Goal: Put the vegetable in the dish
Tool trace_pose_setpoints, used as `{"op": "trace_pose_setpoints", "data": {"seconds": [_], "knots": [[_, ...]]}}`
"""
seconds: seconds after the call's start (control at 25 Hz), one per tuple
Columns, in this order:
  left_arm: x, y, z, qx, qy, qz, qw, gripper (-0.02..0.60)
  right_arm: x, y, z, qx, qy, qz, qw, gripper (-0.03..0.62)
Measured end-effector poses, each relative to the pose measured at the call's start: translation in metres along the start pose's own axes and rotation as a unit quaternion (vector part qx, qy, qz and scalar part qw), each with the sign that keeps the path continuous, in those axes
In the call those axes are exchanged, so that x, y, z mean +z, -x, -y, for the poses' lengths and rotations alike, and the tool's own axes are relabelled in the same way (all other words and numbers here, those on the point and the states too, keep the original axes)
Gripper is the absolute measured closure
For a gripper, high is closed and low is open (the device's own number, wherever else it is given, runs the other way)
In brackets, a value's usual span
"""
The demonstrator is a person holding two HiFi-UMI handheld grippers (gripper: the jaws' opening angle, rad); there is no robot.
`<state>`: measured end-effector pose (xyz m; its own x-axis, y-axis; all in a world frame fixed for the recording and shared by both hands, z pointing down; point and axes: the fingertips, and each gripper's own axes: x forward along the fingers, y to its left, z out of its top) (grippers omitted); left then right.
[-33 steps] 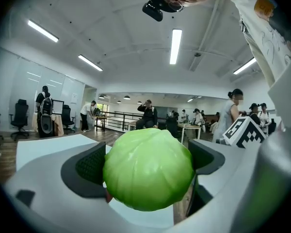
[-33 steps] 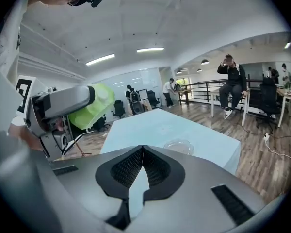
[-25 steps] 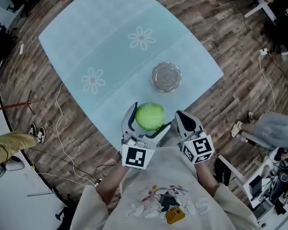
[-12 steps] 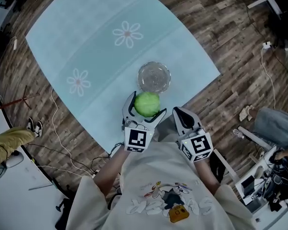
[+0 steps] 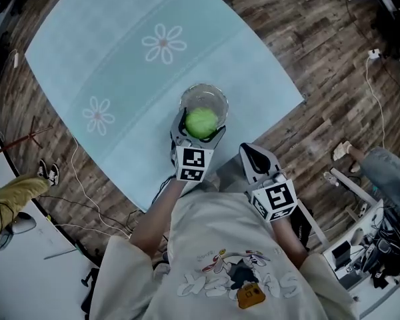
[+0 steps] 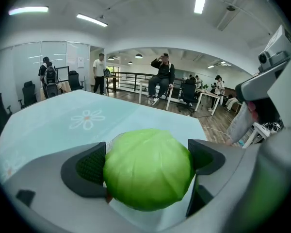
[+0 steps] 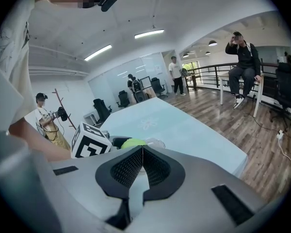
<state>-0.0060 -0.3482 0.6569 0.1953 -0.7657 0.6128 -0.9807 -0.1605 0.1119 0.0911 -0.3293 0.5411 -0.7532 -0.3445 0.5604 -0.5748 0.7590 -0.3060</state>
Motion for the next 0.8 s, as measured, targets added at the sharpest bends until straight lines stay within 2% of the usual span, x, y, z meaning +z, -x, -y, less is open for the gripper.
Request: {"op": "trace_pose_setpoints", "data": {"seconds": [0.16,0.44,0.6,0.8], "knots": [[0.003,-0.022,-0.01,0.006,0.001,-0.012,0.9999,0.044,-0.003,0.002,0.012,-0.007,-0.01,-0.004,1.0,0.574],[-0.004,-0.045,-0.027,0.015,0.028,-0.044,0.9985,0.044,0.0,0.005,0.02,-0.019,-0.017,-0.001,1.0,0.576],[0.0,-0.049,-0.025,0.011,0.036,-0.043,0.9984,0.044,0.0,0.007,0.028,-0.025,-0.022,0.003,0.999,0.575],[0.015,-0.033,-0.026,0.005,0.026,-0.016,0.9995,0.044,-0.003,0.009,0.021,-0.03,-0.025,0.005,0.999,0.574]]}}
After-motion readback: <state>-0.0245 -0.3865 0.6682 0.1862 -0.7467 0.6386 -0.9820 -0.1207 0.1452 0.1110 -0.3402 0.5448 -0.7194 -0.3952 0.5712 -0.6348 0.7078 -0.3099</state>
